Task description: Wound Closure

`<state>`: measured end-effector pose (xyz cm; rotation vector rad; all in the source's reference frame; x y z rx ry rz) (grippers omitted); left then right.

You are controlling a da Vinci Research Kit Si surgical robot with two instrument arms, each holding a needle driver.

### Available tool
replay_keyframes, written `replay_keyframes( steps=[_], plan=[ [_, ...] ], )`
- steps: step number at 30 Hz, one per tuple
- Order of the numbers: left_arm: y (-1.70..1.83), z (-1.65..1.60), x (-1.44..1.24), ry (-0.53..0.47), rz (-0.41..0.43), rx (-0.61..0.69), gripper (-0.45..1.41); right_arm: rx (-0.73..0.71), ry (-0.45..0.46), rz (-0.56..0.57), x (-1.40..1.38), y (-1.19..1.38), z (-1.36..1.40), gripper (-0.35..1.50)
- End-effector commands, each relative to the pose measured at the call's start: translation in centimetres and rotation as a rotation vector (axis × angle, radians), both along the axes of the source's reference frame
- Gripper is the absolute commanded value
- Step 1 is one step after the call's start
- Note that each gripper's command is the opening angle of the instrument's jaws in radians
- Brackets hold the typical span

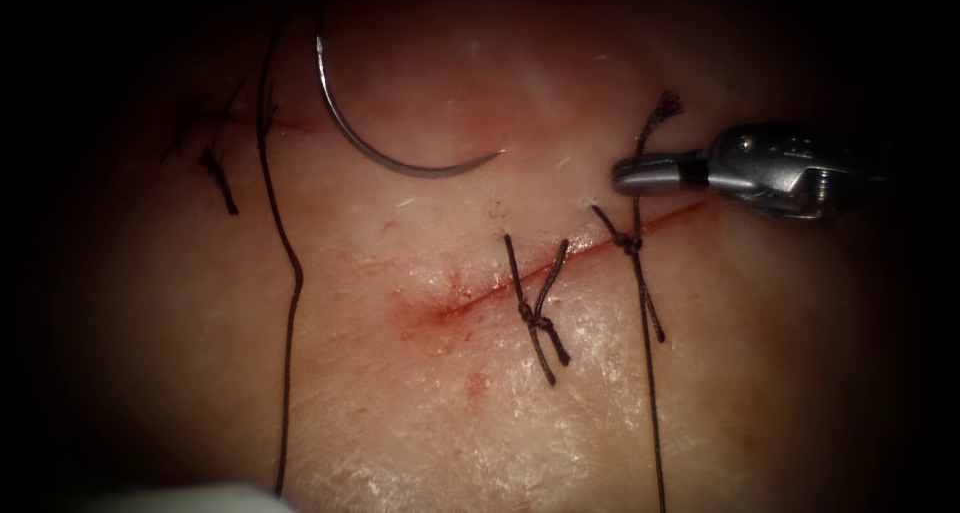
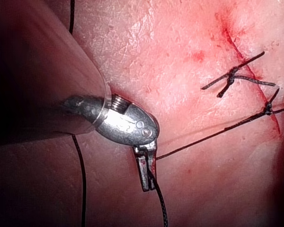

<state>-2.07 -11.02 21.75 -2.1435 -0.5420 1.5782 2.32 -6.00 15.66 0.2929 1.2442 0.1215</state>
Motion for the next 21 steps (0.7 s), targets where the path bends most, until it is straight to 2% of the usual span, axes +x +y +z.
replay_keyframes(
  steps=[1, 8, 14, 21],
  plan=[
    [-0.14, 0.02, -0.07, -0.001, 0.000, 0.005, -0.45, -0.074, 0.031, -0.030, 0.07, -0.04, 0.02, -0.35],
    [-0.27, -0.02, -0.13, 0.004, -0.004, -0.007, -0.45, -0.121, 0.044, -0.013, 0.15, 0.02, 0.02, -0.35],
    [-0.60, 0.02, -0.23, 0.003, 0.000, 0.017, -0.45, -0.126, 0.037, 0.004, 0.29, 0.14, 0.05, -0.35],
    [-0.70, 0.05, -0.26, 0.006, 0.001, 0.021, -0.45, -0.127, 0.017, 0.001, 0.36, 0.17, 0.09, -0.35]
  ],
)
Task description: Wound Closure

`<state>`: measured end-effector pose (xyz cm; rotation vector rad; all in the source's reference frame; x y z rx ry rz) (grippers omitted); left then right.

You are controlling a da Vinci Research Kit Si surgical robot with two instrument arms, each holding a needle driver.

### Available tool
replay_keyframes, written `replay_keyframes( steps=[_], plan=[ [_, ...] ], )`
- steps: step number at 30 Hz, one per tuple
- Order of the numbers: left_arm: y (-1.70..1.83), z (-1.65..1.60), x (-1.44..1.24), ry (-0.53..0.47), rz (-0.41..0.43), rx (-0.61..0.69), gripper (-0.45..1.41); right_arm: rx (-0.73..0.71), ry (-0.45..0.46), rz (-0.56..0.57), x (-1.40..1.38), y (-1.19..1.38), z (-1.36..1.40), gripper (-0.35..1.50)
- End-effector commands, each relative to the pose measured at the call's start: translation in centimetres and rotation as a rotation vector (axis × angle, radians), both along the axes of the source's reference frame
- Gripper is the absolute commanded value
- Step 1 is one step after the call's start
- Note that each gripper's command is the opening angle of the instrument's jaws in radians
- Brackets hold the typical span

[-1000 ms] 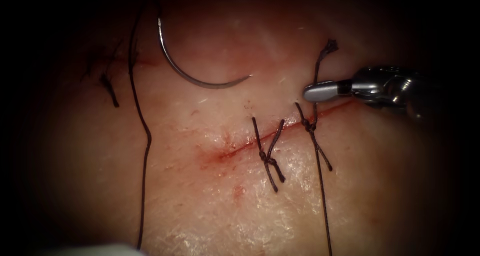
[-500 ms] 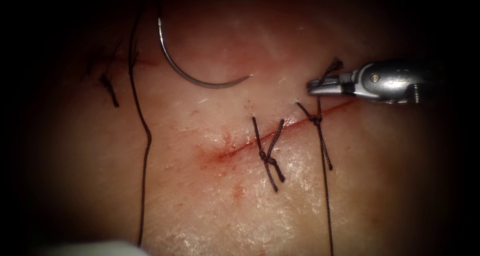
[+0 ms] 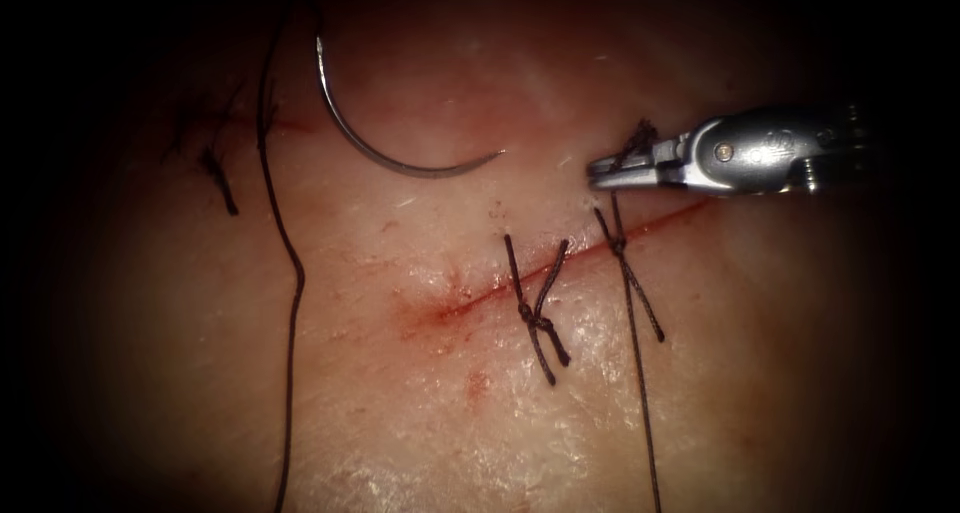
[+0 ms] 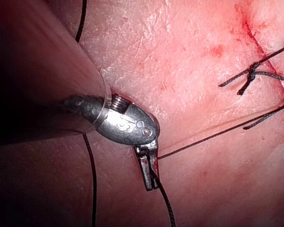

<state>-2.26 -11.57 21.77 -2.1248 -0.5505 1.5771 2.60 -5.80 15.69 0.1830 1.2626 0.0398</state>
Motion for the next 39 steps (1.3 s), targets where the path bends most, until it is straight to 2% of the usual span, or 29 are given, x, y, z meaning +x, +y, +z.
replay_keyframes(
  steps=[1, 10, 14, 15, 16, 18, 19, 24, 29, 30, 32, 33, 39],
  plan=[
    [-0.15, 0.02, -0.08, -0.004, 0.004, 0.010, -0.45, 0.000, 0.000, 0.001, 0.08, -0.03, 0.07, -0.35],
    [-0.25, 0.06, -0.12, -0.004, 0.005, 0.012, -0.45, 0.002, -0.023, 0.008, 0.07, 0.02, 0.09, -0.35],
    [-0.09, -0.06, -0.06, -0.013, 0.008, 0.029, -0.45, 0.109, -0.055, 0.013, 0.01, 0.02, 0.05, -0.35],
    [-0.04, -0.09, -0.04, -0.016, 0.009, 0.039, -0.45, 0.129, -0.079, 0.048, -0.04, 0.03, 0.03, -0.01],
    [0.08, -0.17, 0.01, -0.018, 0.003, 0.028, -0.45, 0.183, -0.095, 0.099, -0.14, 0.07, -0.03, 0.89],
    [0.24, -0.26, 0.07, -0.020, -0.006, 0.015, -0.45, 0.218, -0.097, 0.132, -0.34, 0.17, -0.16, 1.26],
    [0.35, -0.31, 0.10, -0.022, -0.010, 0.001, -0.45, 0.227, -0.101, 0.137, -0.52, 0.24, -0.26, 1.33],
    [0.55, -0.40, 0.15, -0.021, -0.010, -0.012, -0.45, 0.233, -0.152, 0.166, -0.99, 0.30, -0.48, 1.45],
    [0.76, -0.50, 0.20, -0.012, -0.002, -0.030, -0.45, 0.245, -0.183, 0.174, -1.22, 0.04, -0.58, 1.43],
    [0.91, -0.58, 0.23, -0.009, -0.002, -0.046, -0.45, 0.256, -0.177, 0.159, -1.21, -0.12, -0.65, 1.36],
    [1.05, -0.66, 0.27, -0.004, 0.000, -0.056, -0.45, 0.266, -0.156, 0.132, -1.16, -0.25, -0.70, 1.23],
    [1.23, -0.74, 0.30, 0.005, 0.005, -0.071, -0.45, 0.276, -0.128, 0.106, -1.06, -0.37, -0.75, 1.08],
    [1.58, -0.78, 0.42, 0.022, 0.015, -0.093, -0.45, 0.286, -0.083, 0.116, -0.60, -0.49, -0.83, 1.04]
  ],
)
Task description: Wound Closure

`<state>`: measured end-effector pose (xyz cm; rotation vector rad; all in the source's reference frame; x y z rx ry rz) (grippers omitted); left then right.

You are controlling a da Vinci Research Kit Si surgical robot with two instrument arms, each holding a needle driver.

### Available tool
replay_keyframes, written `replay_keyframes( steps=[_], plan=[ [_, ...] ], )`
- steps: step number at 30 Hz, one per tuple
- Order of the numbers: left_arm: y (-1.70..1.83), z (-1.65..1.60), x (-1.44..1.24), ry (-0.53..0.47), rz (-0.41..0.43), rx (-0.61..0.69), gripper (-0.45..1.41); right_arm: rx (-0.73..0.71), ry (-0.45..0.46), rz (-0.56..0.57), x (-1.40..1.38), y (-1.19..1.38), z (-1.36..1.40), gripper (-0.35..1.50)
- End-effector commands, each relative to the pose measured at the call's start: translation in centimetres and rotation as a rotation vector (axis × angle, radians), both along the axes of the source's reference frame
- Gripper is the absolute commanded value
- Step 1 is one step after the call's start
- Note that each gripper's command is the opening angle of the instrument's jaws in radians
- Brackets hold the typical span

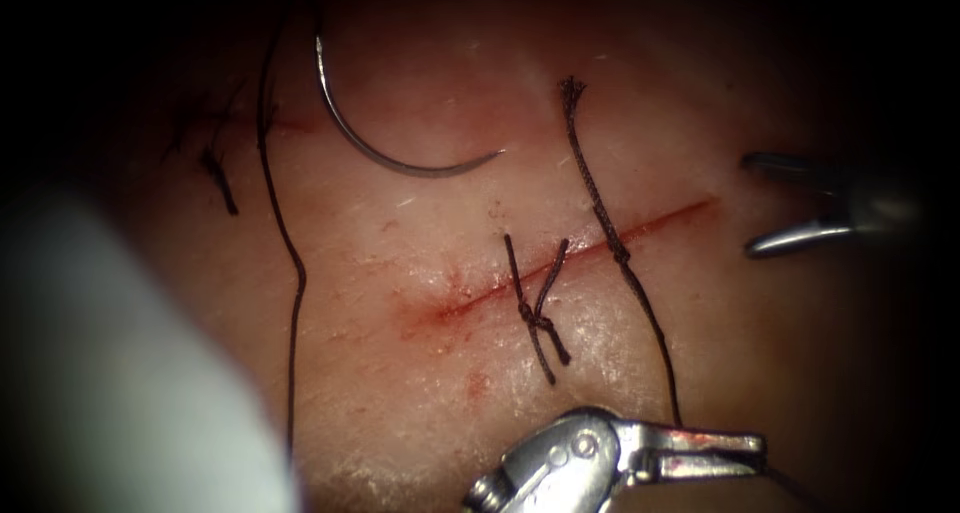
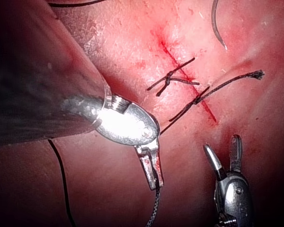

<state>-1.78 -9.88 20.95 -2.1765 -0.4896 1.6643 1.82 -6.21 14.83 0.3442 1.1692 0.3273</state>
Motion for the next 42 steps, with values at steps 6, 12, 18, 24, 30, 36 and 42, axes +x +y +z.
replay_keyframes(
  steps=[6, 12, 18, 24, 30, 36, 42],
  plan=[
    [0.13, 0.09, 0.11, 0.019, 0.025, -0.006, -0.45, 0.002, 0.025, 0.003, 0.71, -0.14, 0.09, 1.06],
    [0.56, -0.03, 0.21, 0.027, 0.016, -0.036, -0.45, -0.006, 0.062, -0.030, 1.02, -0.37, 0.17, 1.03],
    [0.98, 0.06, 0.18, 0.038, 0.010, -0.040, -0.45, 0.082, 0.157, -0.071, 1.03, -0.59, 0.09, 0.39],
    [1.17, 0.27, 0.19, 0.034, 0.027, -0.053, -0.45, 0.180, 0.225, -0.132, 1.03, -0.67, 0.04, 0.17],
    [1.24, 0.60, 0.26, 0.012, 0.055, -0.075, -0.45, 0.239, 0.311, -0.115, 1.01, -0.61, 0.09, 0.17],
    [1.15, 1.25, 0.35, 0.003, 0.076, -0.134, -0.45, 0.292, 0.403, 0.011, 0.96, -0.52, 0.23, 0.17],
    [1.08, 1.66, 0.42, -0.038, 0.045, -0.166, -0.45, 0.352, 0.457, 0.105, 0.95, -0.61, 0.41, 0.19]
  ],
)
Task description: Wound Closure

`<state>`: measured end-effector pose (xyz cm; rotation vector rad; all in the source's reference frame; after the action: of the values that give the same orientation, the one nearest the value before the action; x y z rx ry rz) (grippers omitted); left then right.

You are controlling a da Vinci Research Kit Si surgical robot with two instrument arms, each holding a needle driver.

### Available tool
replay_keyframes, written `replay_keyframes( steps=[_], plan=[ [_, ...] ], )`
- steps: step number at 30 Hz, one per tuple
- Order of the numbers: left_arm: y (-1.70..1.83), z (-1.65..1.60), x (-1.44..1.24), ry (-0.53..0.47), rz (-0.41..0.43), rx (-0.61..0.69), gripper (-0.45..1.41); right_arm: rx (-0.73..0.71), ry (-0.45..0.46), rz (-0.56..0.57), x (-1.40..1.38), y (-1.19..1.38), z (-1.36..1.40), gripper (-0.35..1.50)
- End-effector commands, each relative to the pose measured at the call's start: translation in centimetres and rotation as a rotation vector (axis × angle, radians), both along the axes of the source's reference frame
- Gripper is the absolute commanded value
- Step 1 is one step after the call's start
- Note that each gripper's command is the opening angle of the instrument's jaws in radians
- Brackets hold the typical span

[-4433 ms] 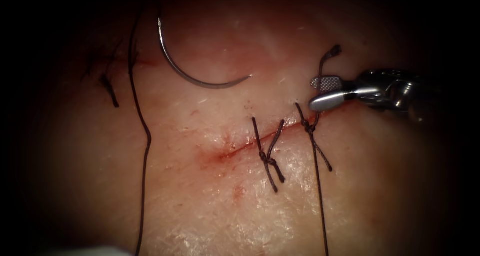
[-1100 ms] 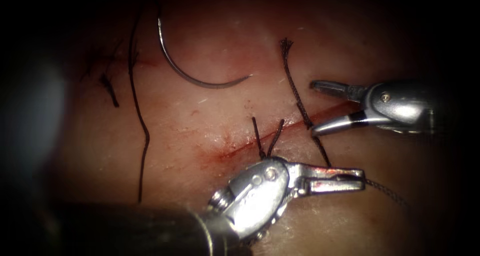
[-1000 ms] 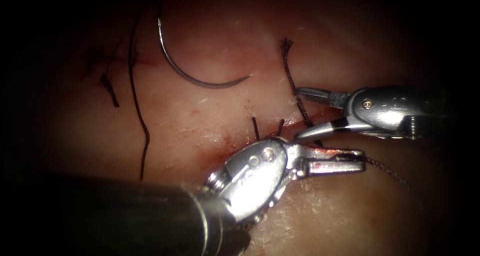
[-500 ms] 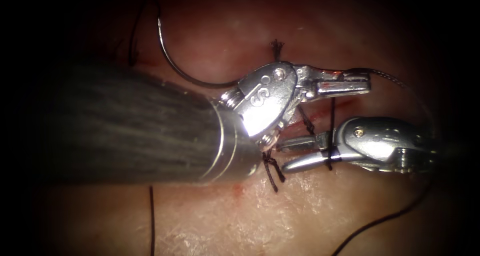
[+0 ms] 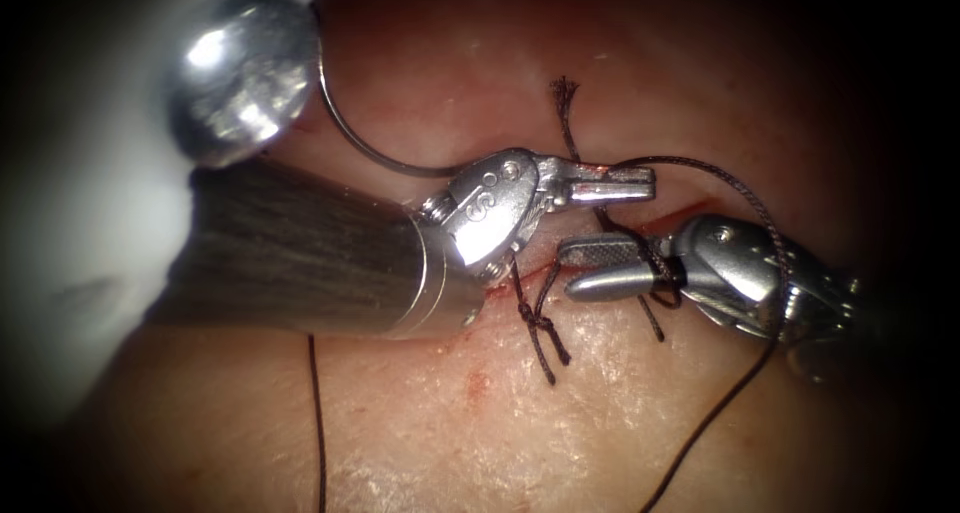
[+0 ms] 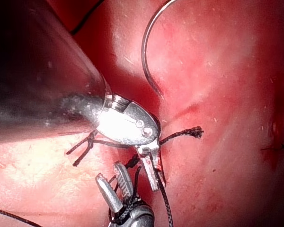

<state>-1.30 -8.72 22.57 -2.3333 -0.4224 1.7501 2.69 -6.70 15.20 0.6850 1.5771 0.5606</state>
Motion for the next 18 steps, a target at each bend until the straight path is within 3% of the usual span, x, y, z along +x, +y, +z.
replay_keyframes(
  steps=[1, 4, 11, 14, 18],
  plan=[
    [-0.09, 0.13, -0.03, -0.014, -0.003, -0.003, -0.45, 0.033, 0.030, 0.037, 0.05, -0.13, 0.03, 0.17],
    [-0.10, 0.23, 0.02, -0.025, -0.012, -0.008, -0.45, 0.046, 0.037, 0.080, 0.05, -0.15, 0.02, 0.15],
    [-0.22, 0.09, 0.07, -0.034, -0.027, 0.007, -0.45, 0.112, 0.065, 0.220, -0.05, -0.11, 0.05, 0.14],
    [-0.26, 0.06, 0.06, -0.040, -0.033, 0.008, -0.45, 0.116, 0.047, 0.262, -0.07, -0.07, 0.07, 0.14],
    [-0.34, 0.00, 0.07, -0.042, -0.032, 0.003, -0.45, 0.105, -0.042, 0.313, -0.20, 0.00, 0.13, 0.32]
  ],
)
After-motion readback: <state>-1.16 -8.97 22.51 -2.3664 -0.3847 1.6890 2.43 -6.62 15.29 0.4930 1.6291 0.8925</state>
